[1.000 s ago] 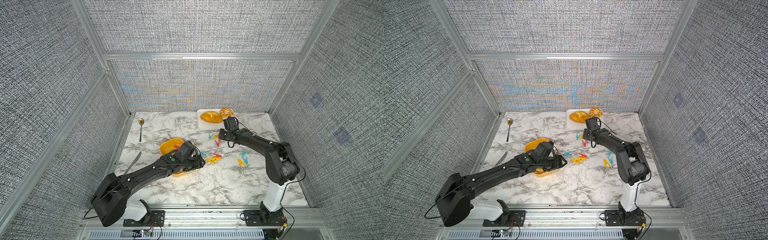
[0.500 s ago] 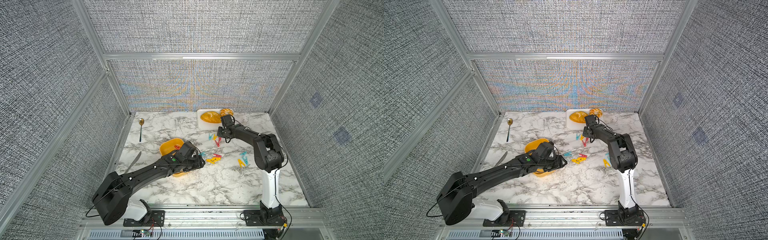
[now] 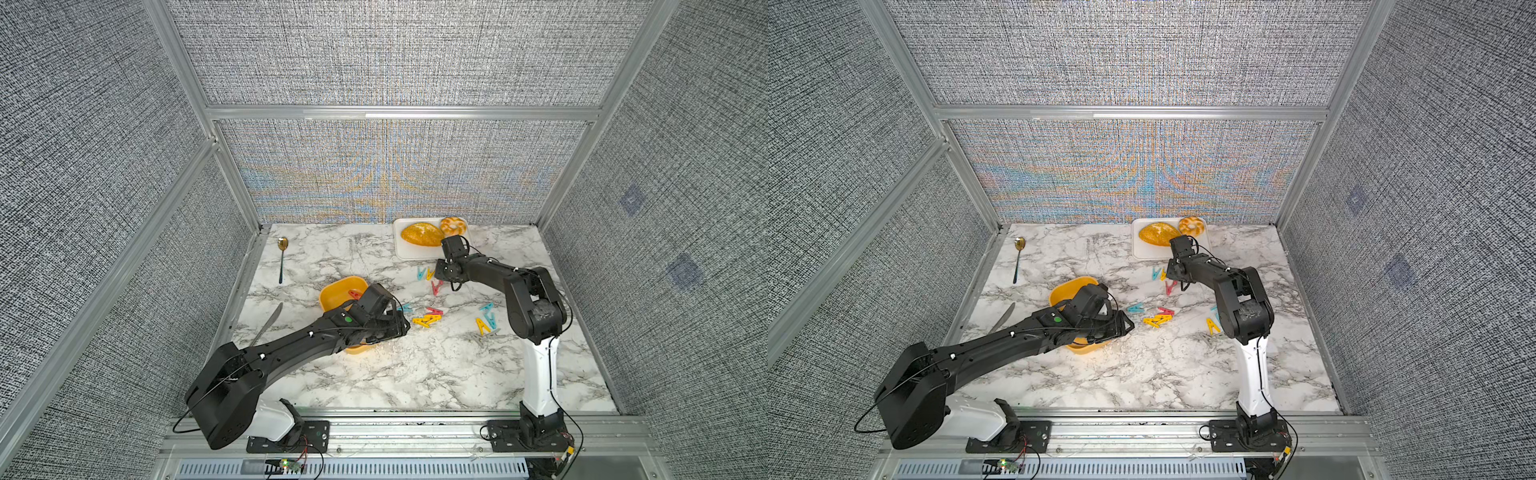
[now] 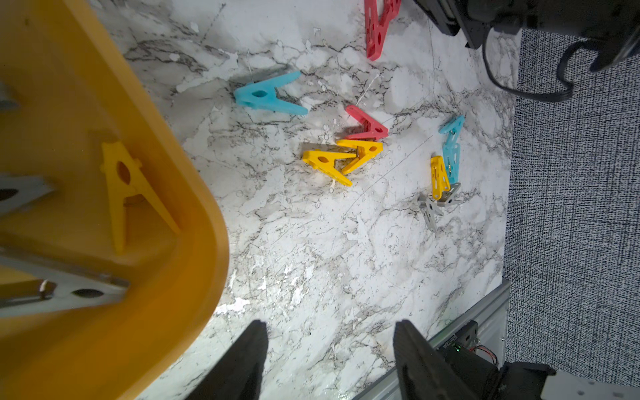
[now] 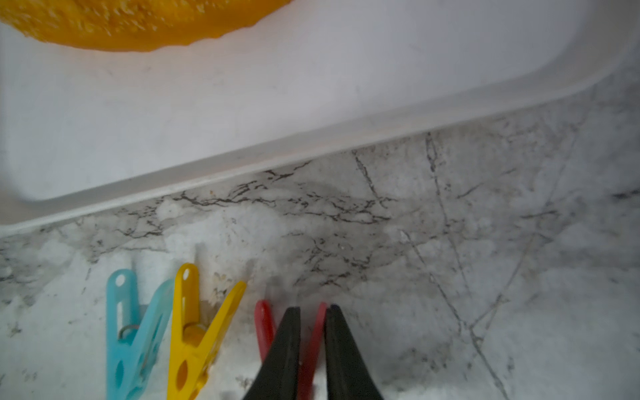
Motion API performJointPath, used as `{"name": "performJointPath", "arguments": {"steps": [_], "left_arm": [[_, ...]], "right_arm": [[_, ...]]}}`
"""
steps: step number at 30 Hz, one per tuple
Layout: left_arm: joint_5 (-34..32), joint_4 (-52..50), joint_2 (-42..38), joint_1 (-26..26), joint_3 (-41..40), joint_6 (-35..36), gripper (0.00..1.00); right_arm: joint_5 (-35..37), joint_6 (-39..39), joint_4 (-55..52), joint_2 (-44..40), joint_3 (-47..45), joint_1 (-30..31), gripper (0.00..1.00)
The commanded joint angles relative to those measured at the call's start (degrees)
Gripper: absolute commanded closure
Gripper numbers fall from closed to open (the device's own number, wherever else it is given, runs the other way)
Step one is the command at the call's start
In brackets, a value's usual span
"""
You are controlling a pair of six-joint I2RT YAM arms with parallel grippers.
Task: Put the clothespins into the storage box
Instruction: Pick up the clothespin from the center of the board.
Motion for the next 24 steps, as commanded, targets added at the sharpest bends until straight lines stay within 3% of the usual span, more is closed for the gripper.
{"name": "performJointPath", "arguments": {"steps": [1,5,11,24], "left_arm": [[-0.9,-0.2,-0.4,0.0,-0.1,0.1,0.37],[-0.9,-0.4,-0.5,0.0,0.1,0.2,0.37],[-1.7,-1.3,-1.3,0.0,0.3,0.3,0.37],[-10.7,-8.7,-11.1,2.1,0.8,2.3,0.33]], "right_arm": [[-0.1,-0.1,-1.0,0.4,0.4,0.0,0.80],[-0.1,0.0,-1.4,0.7,0.7,0.0,0.83],[0.4,0.1,0.0,-2.3,-2.4,-0.1,0.99],[-4.9,-3.4,5.0,-15.2,-12.8,3.8,1.00]]}}
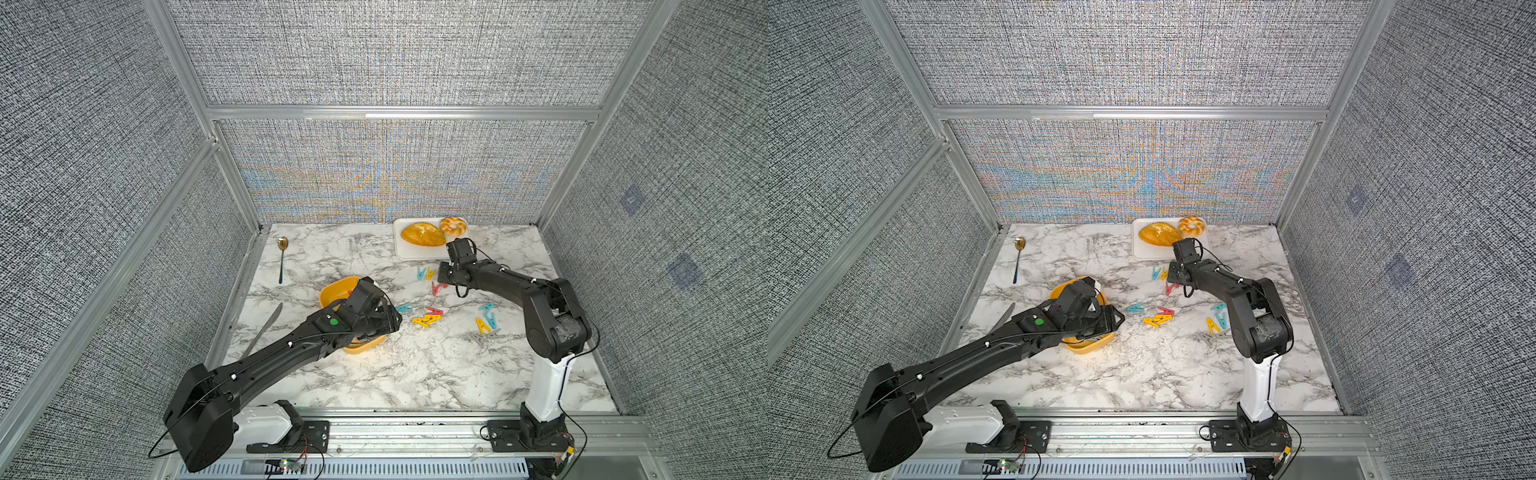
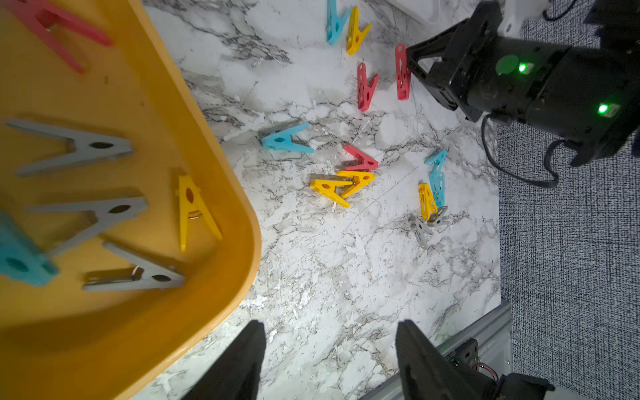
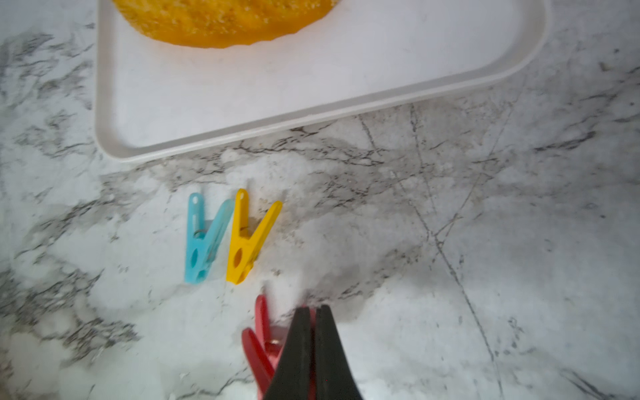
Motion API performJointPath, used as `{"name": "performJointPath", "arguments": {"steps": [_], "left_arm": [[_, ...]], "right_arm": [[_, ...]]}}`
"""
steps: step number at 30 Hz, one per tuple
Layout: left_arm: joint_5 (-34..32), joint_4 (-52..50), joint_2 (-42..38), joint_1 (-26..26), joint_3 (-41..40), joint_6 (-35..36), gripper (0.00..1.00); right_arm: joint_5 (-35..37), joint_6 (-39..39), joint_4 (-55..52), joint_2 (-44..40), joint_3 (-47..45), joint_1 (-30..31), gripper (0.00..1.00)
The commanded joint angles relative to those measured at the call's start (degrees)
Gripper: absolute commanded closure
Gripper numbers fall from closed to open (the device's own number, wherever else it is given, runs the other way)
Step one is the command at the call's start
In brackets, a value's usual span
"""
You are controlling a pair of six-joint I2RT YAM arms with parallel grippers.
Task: Put the clothespins into the storage box
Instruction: Pick up the clothespin from the center of the board, then place the clothespin in the storage box.
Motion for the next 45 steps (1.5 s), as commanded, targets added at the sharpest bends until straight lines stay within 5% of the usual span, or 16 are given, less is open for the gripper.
{"name": "performJointPath", "arguments": {"steps": [1,15,21,29,39,45], "left_arm": [[-3.5,-2.3,-2.8,1.5,-0.8,1.1,0.33],[-3.1,-8.4,-14.1,15.4,-7.4,1.8,0.28],[-1.7,-8.9,-17.6,18.2,-10.9,0.8,0.27],[1.7,-6.1,-15.5,18.3,-11.1,0.7,0.28],[8.0,-0.5,-10.6,17.2,-10.5,0.7,0.32],[7.7,3.3,-8.5,12.3,-11.8,-1.6,0.32]], "right_arm": [[-3.4,-2.0,2.1,-2.4,-1.1,2.1,1.00],[-11.6,-2.0,2.0,-2.5,7.9,20.9,1.00],[-12.6,-2.3,0.6,1.4,13.3,25.0,0.83],[-10.9,-2.7,2.8,-3.1,8.9,24.8,0.59],[-6.7,-0.8,2.1,-9.4,2.0,20.6,0.59],[-3.4,0.9,1.6,-12.4,-2.6,16.3,0.65]]}}
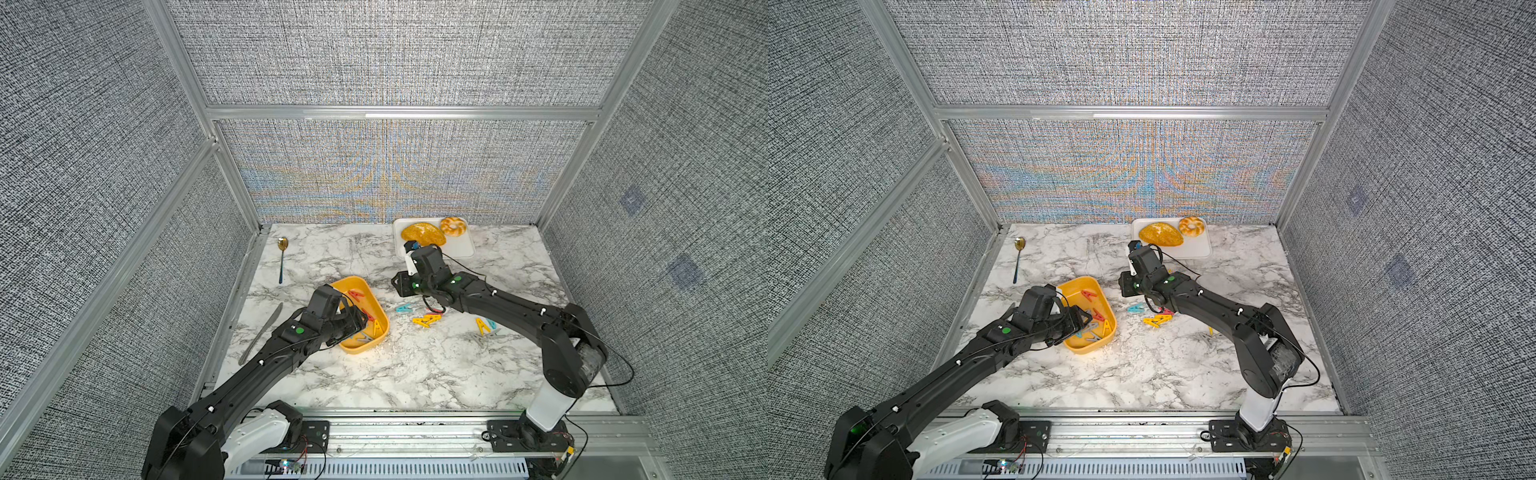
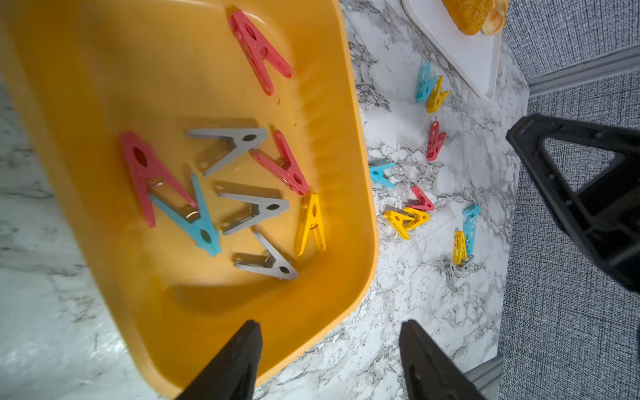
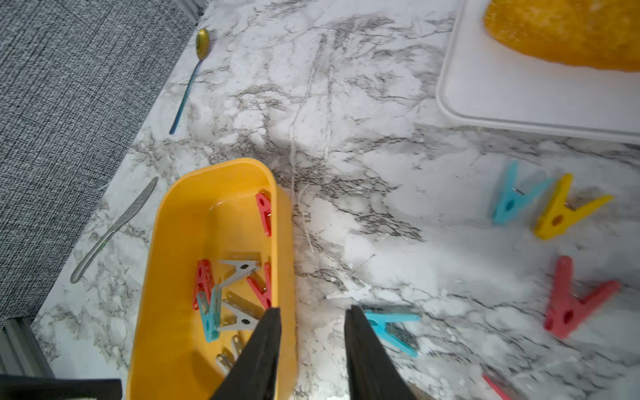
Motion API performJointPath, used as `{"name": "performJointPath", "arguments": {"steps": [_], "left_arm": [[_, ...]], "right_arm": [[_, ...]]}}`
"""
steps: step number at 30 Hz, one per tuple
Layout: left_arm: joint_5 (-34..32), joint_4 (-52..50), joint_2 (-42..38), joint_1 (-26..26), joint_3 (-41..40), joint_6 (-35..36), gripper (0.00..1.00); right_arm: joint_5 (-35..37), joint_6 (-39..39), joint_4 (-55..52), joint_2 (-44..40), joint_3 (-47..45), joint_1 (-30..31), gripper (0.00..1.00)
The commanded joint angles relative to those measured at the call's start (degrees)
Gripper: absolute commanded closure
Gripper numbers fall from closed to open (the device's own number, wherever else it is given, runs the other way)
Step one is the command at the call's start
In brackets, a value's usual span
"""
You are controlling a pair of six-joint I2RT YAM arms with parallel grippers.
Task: Put the clothespins into the storage box
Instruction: Place the clothespin in the storage box, then pick up the clothespin from the center of the board.
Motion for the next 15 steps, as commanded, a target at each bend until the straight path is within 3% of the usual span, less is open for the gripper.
{"name": "performJointPath", "arguments": {"steps": [1,15], "left_arm": [[0.0,3.8,1.5,-3.1,0.0,-1.4,0.32],[-1.1,8.8,12.4,-13.3,4.6,-2.8,0.34]], "right_arm": [[3.0,1.2,-0.5,-1.0,-1.4,-2.0,0.65],[4.2,-0.5,-3.3,4.9,-2.0,-14.0,0.64]]}}
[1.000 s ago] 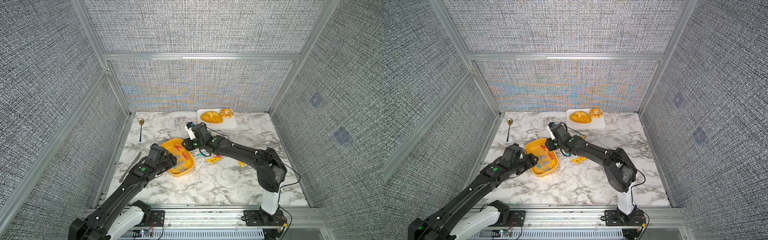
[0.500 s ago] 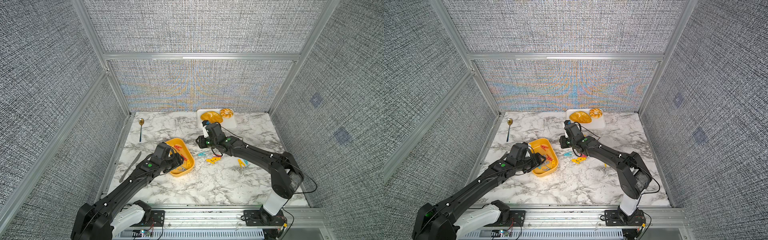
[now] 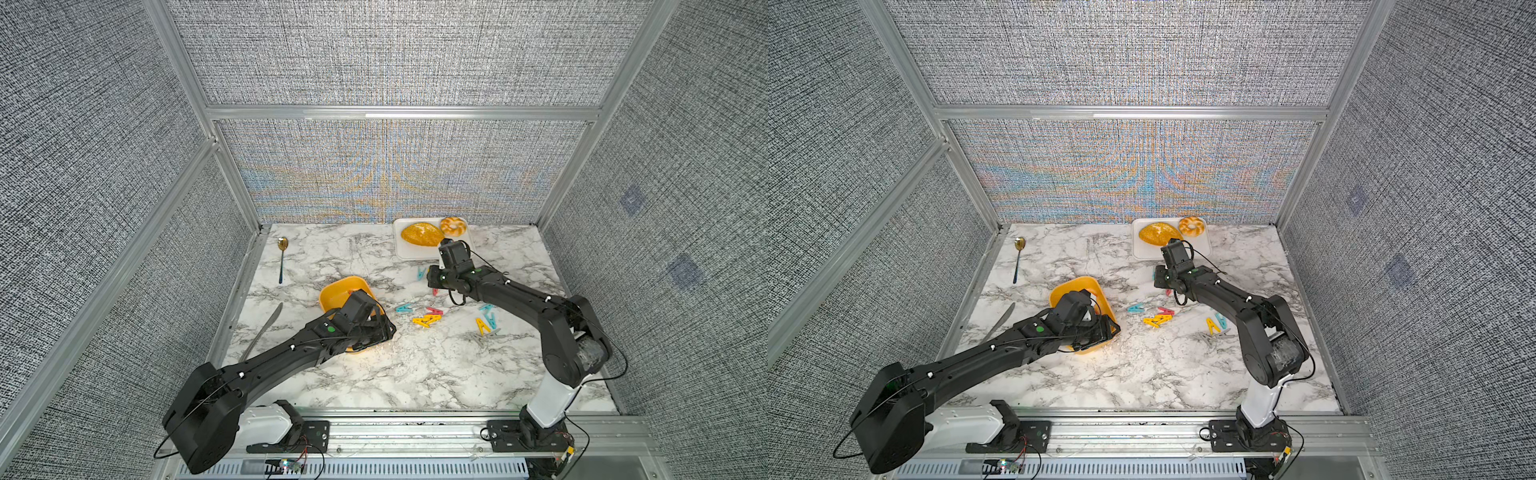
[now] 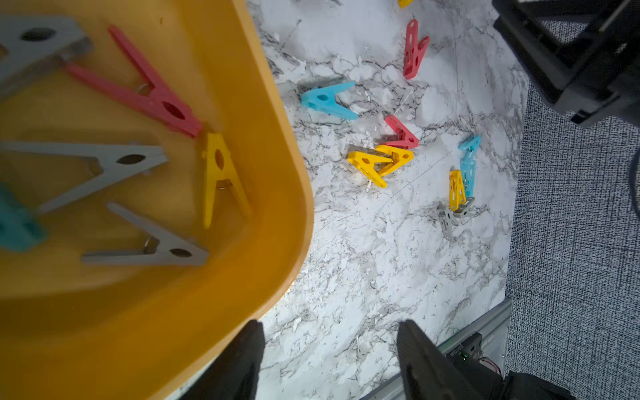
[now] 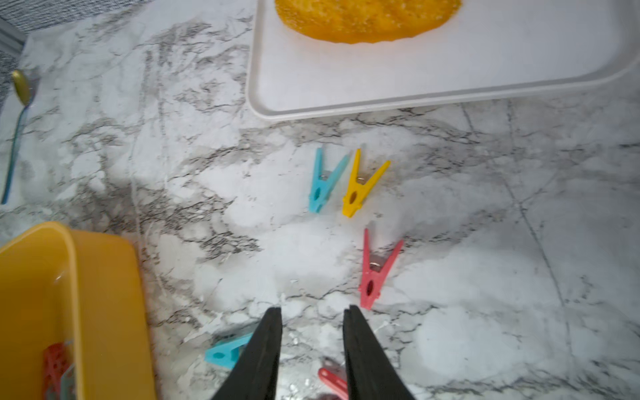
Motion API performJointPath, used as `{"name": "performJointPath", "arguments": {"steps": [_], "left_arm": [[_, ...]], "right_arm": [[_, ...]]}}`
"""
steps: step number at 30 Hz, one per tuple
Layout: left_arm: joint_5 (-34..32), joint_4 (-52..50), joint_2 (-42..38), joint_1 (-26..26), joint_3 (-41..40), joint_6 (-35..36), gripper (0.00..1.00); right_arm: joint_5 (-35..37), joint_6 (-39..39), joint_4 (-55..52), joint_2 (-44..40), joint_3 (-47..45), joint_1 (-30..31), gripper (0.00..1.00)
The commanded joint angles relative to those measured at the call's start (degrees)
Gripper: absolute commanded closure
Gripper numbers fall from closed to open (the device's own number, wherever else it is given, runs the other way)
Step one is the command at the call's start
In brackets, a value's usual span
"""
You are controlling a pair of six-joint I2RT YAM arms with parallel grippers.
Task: Put the clothespins into the storage box
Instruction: Pick up the clothespin from the center of the board.
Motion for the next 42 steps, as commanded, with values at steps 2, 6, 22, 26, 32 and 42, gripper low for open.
{"name": "performJointPath", "arguments": {"steps": [2,6,22,26,32,42], "left_arm": [[-0.5,1.8,1.6,-1.2,1.7,0.1,0.34],[-0.7,1.8,2.3,-1.7,2.2,0.1,0.34],[-1.7,1.3,0.5,-1.7,0.0,-0.2,0.34],[-1.7,1.2,0.2,-1.7,-0.1,-0.3,0.34],[-1.9,1.5,0.0,-1.8,-0.6,-0.7,0.34],[-2.0,1.7,0.1,-1.9,-0.9,-0.9,0.34]], "right_arm": [[0.6,-1.4,-1.0,2.5,1.0,-2.2,0.63],[1.0,-2.1,-1.6,5.4,2.4,-3.3,0.60],[2.6,-2.2,-1.8,13.2,6.6,-4.2,0.60],[3.1,-2.4,-2.3,14.8,7.6,-4.4,0.62],[3.9,-2.7,-1.9,15.1,6.7,-4.5,0.66],[2.2,-1.3,0.8,13.5,2.7,-4.0,0.79]]}}
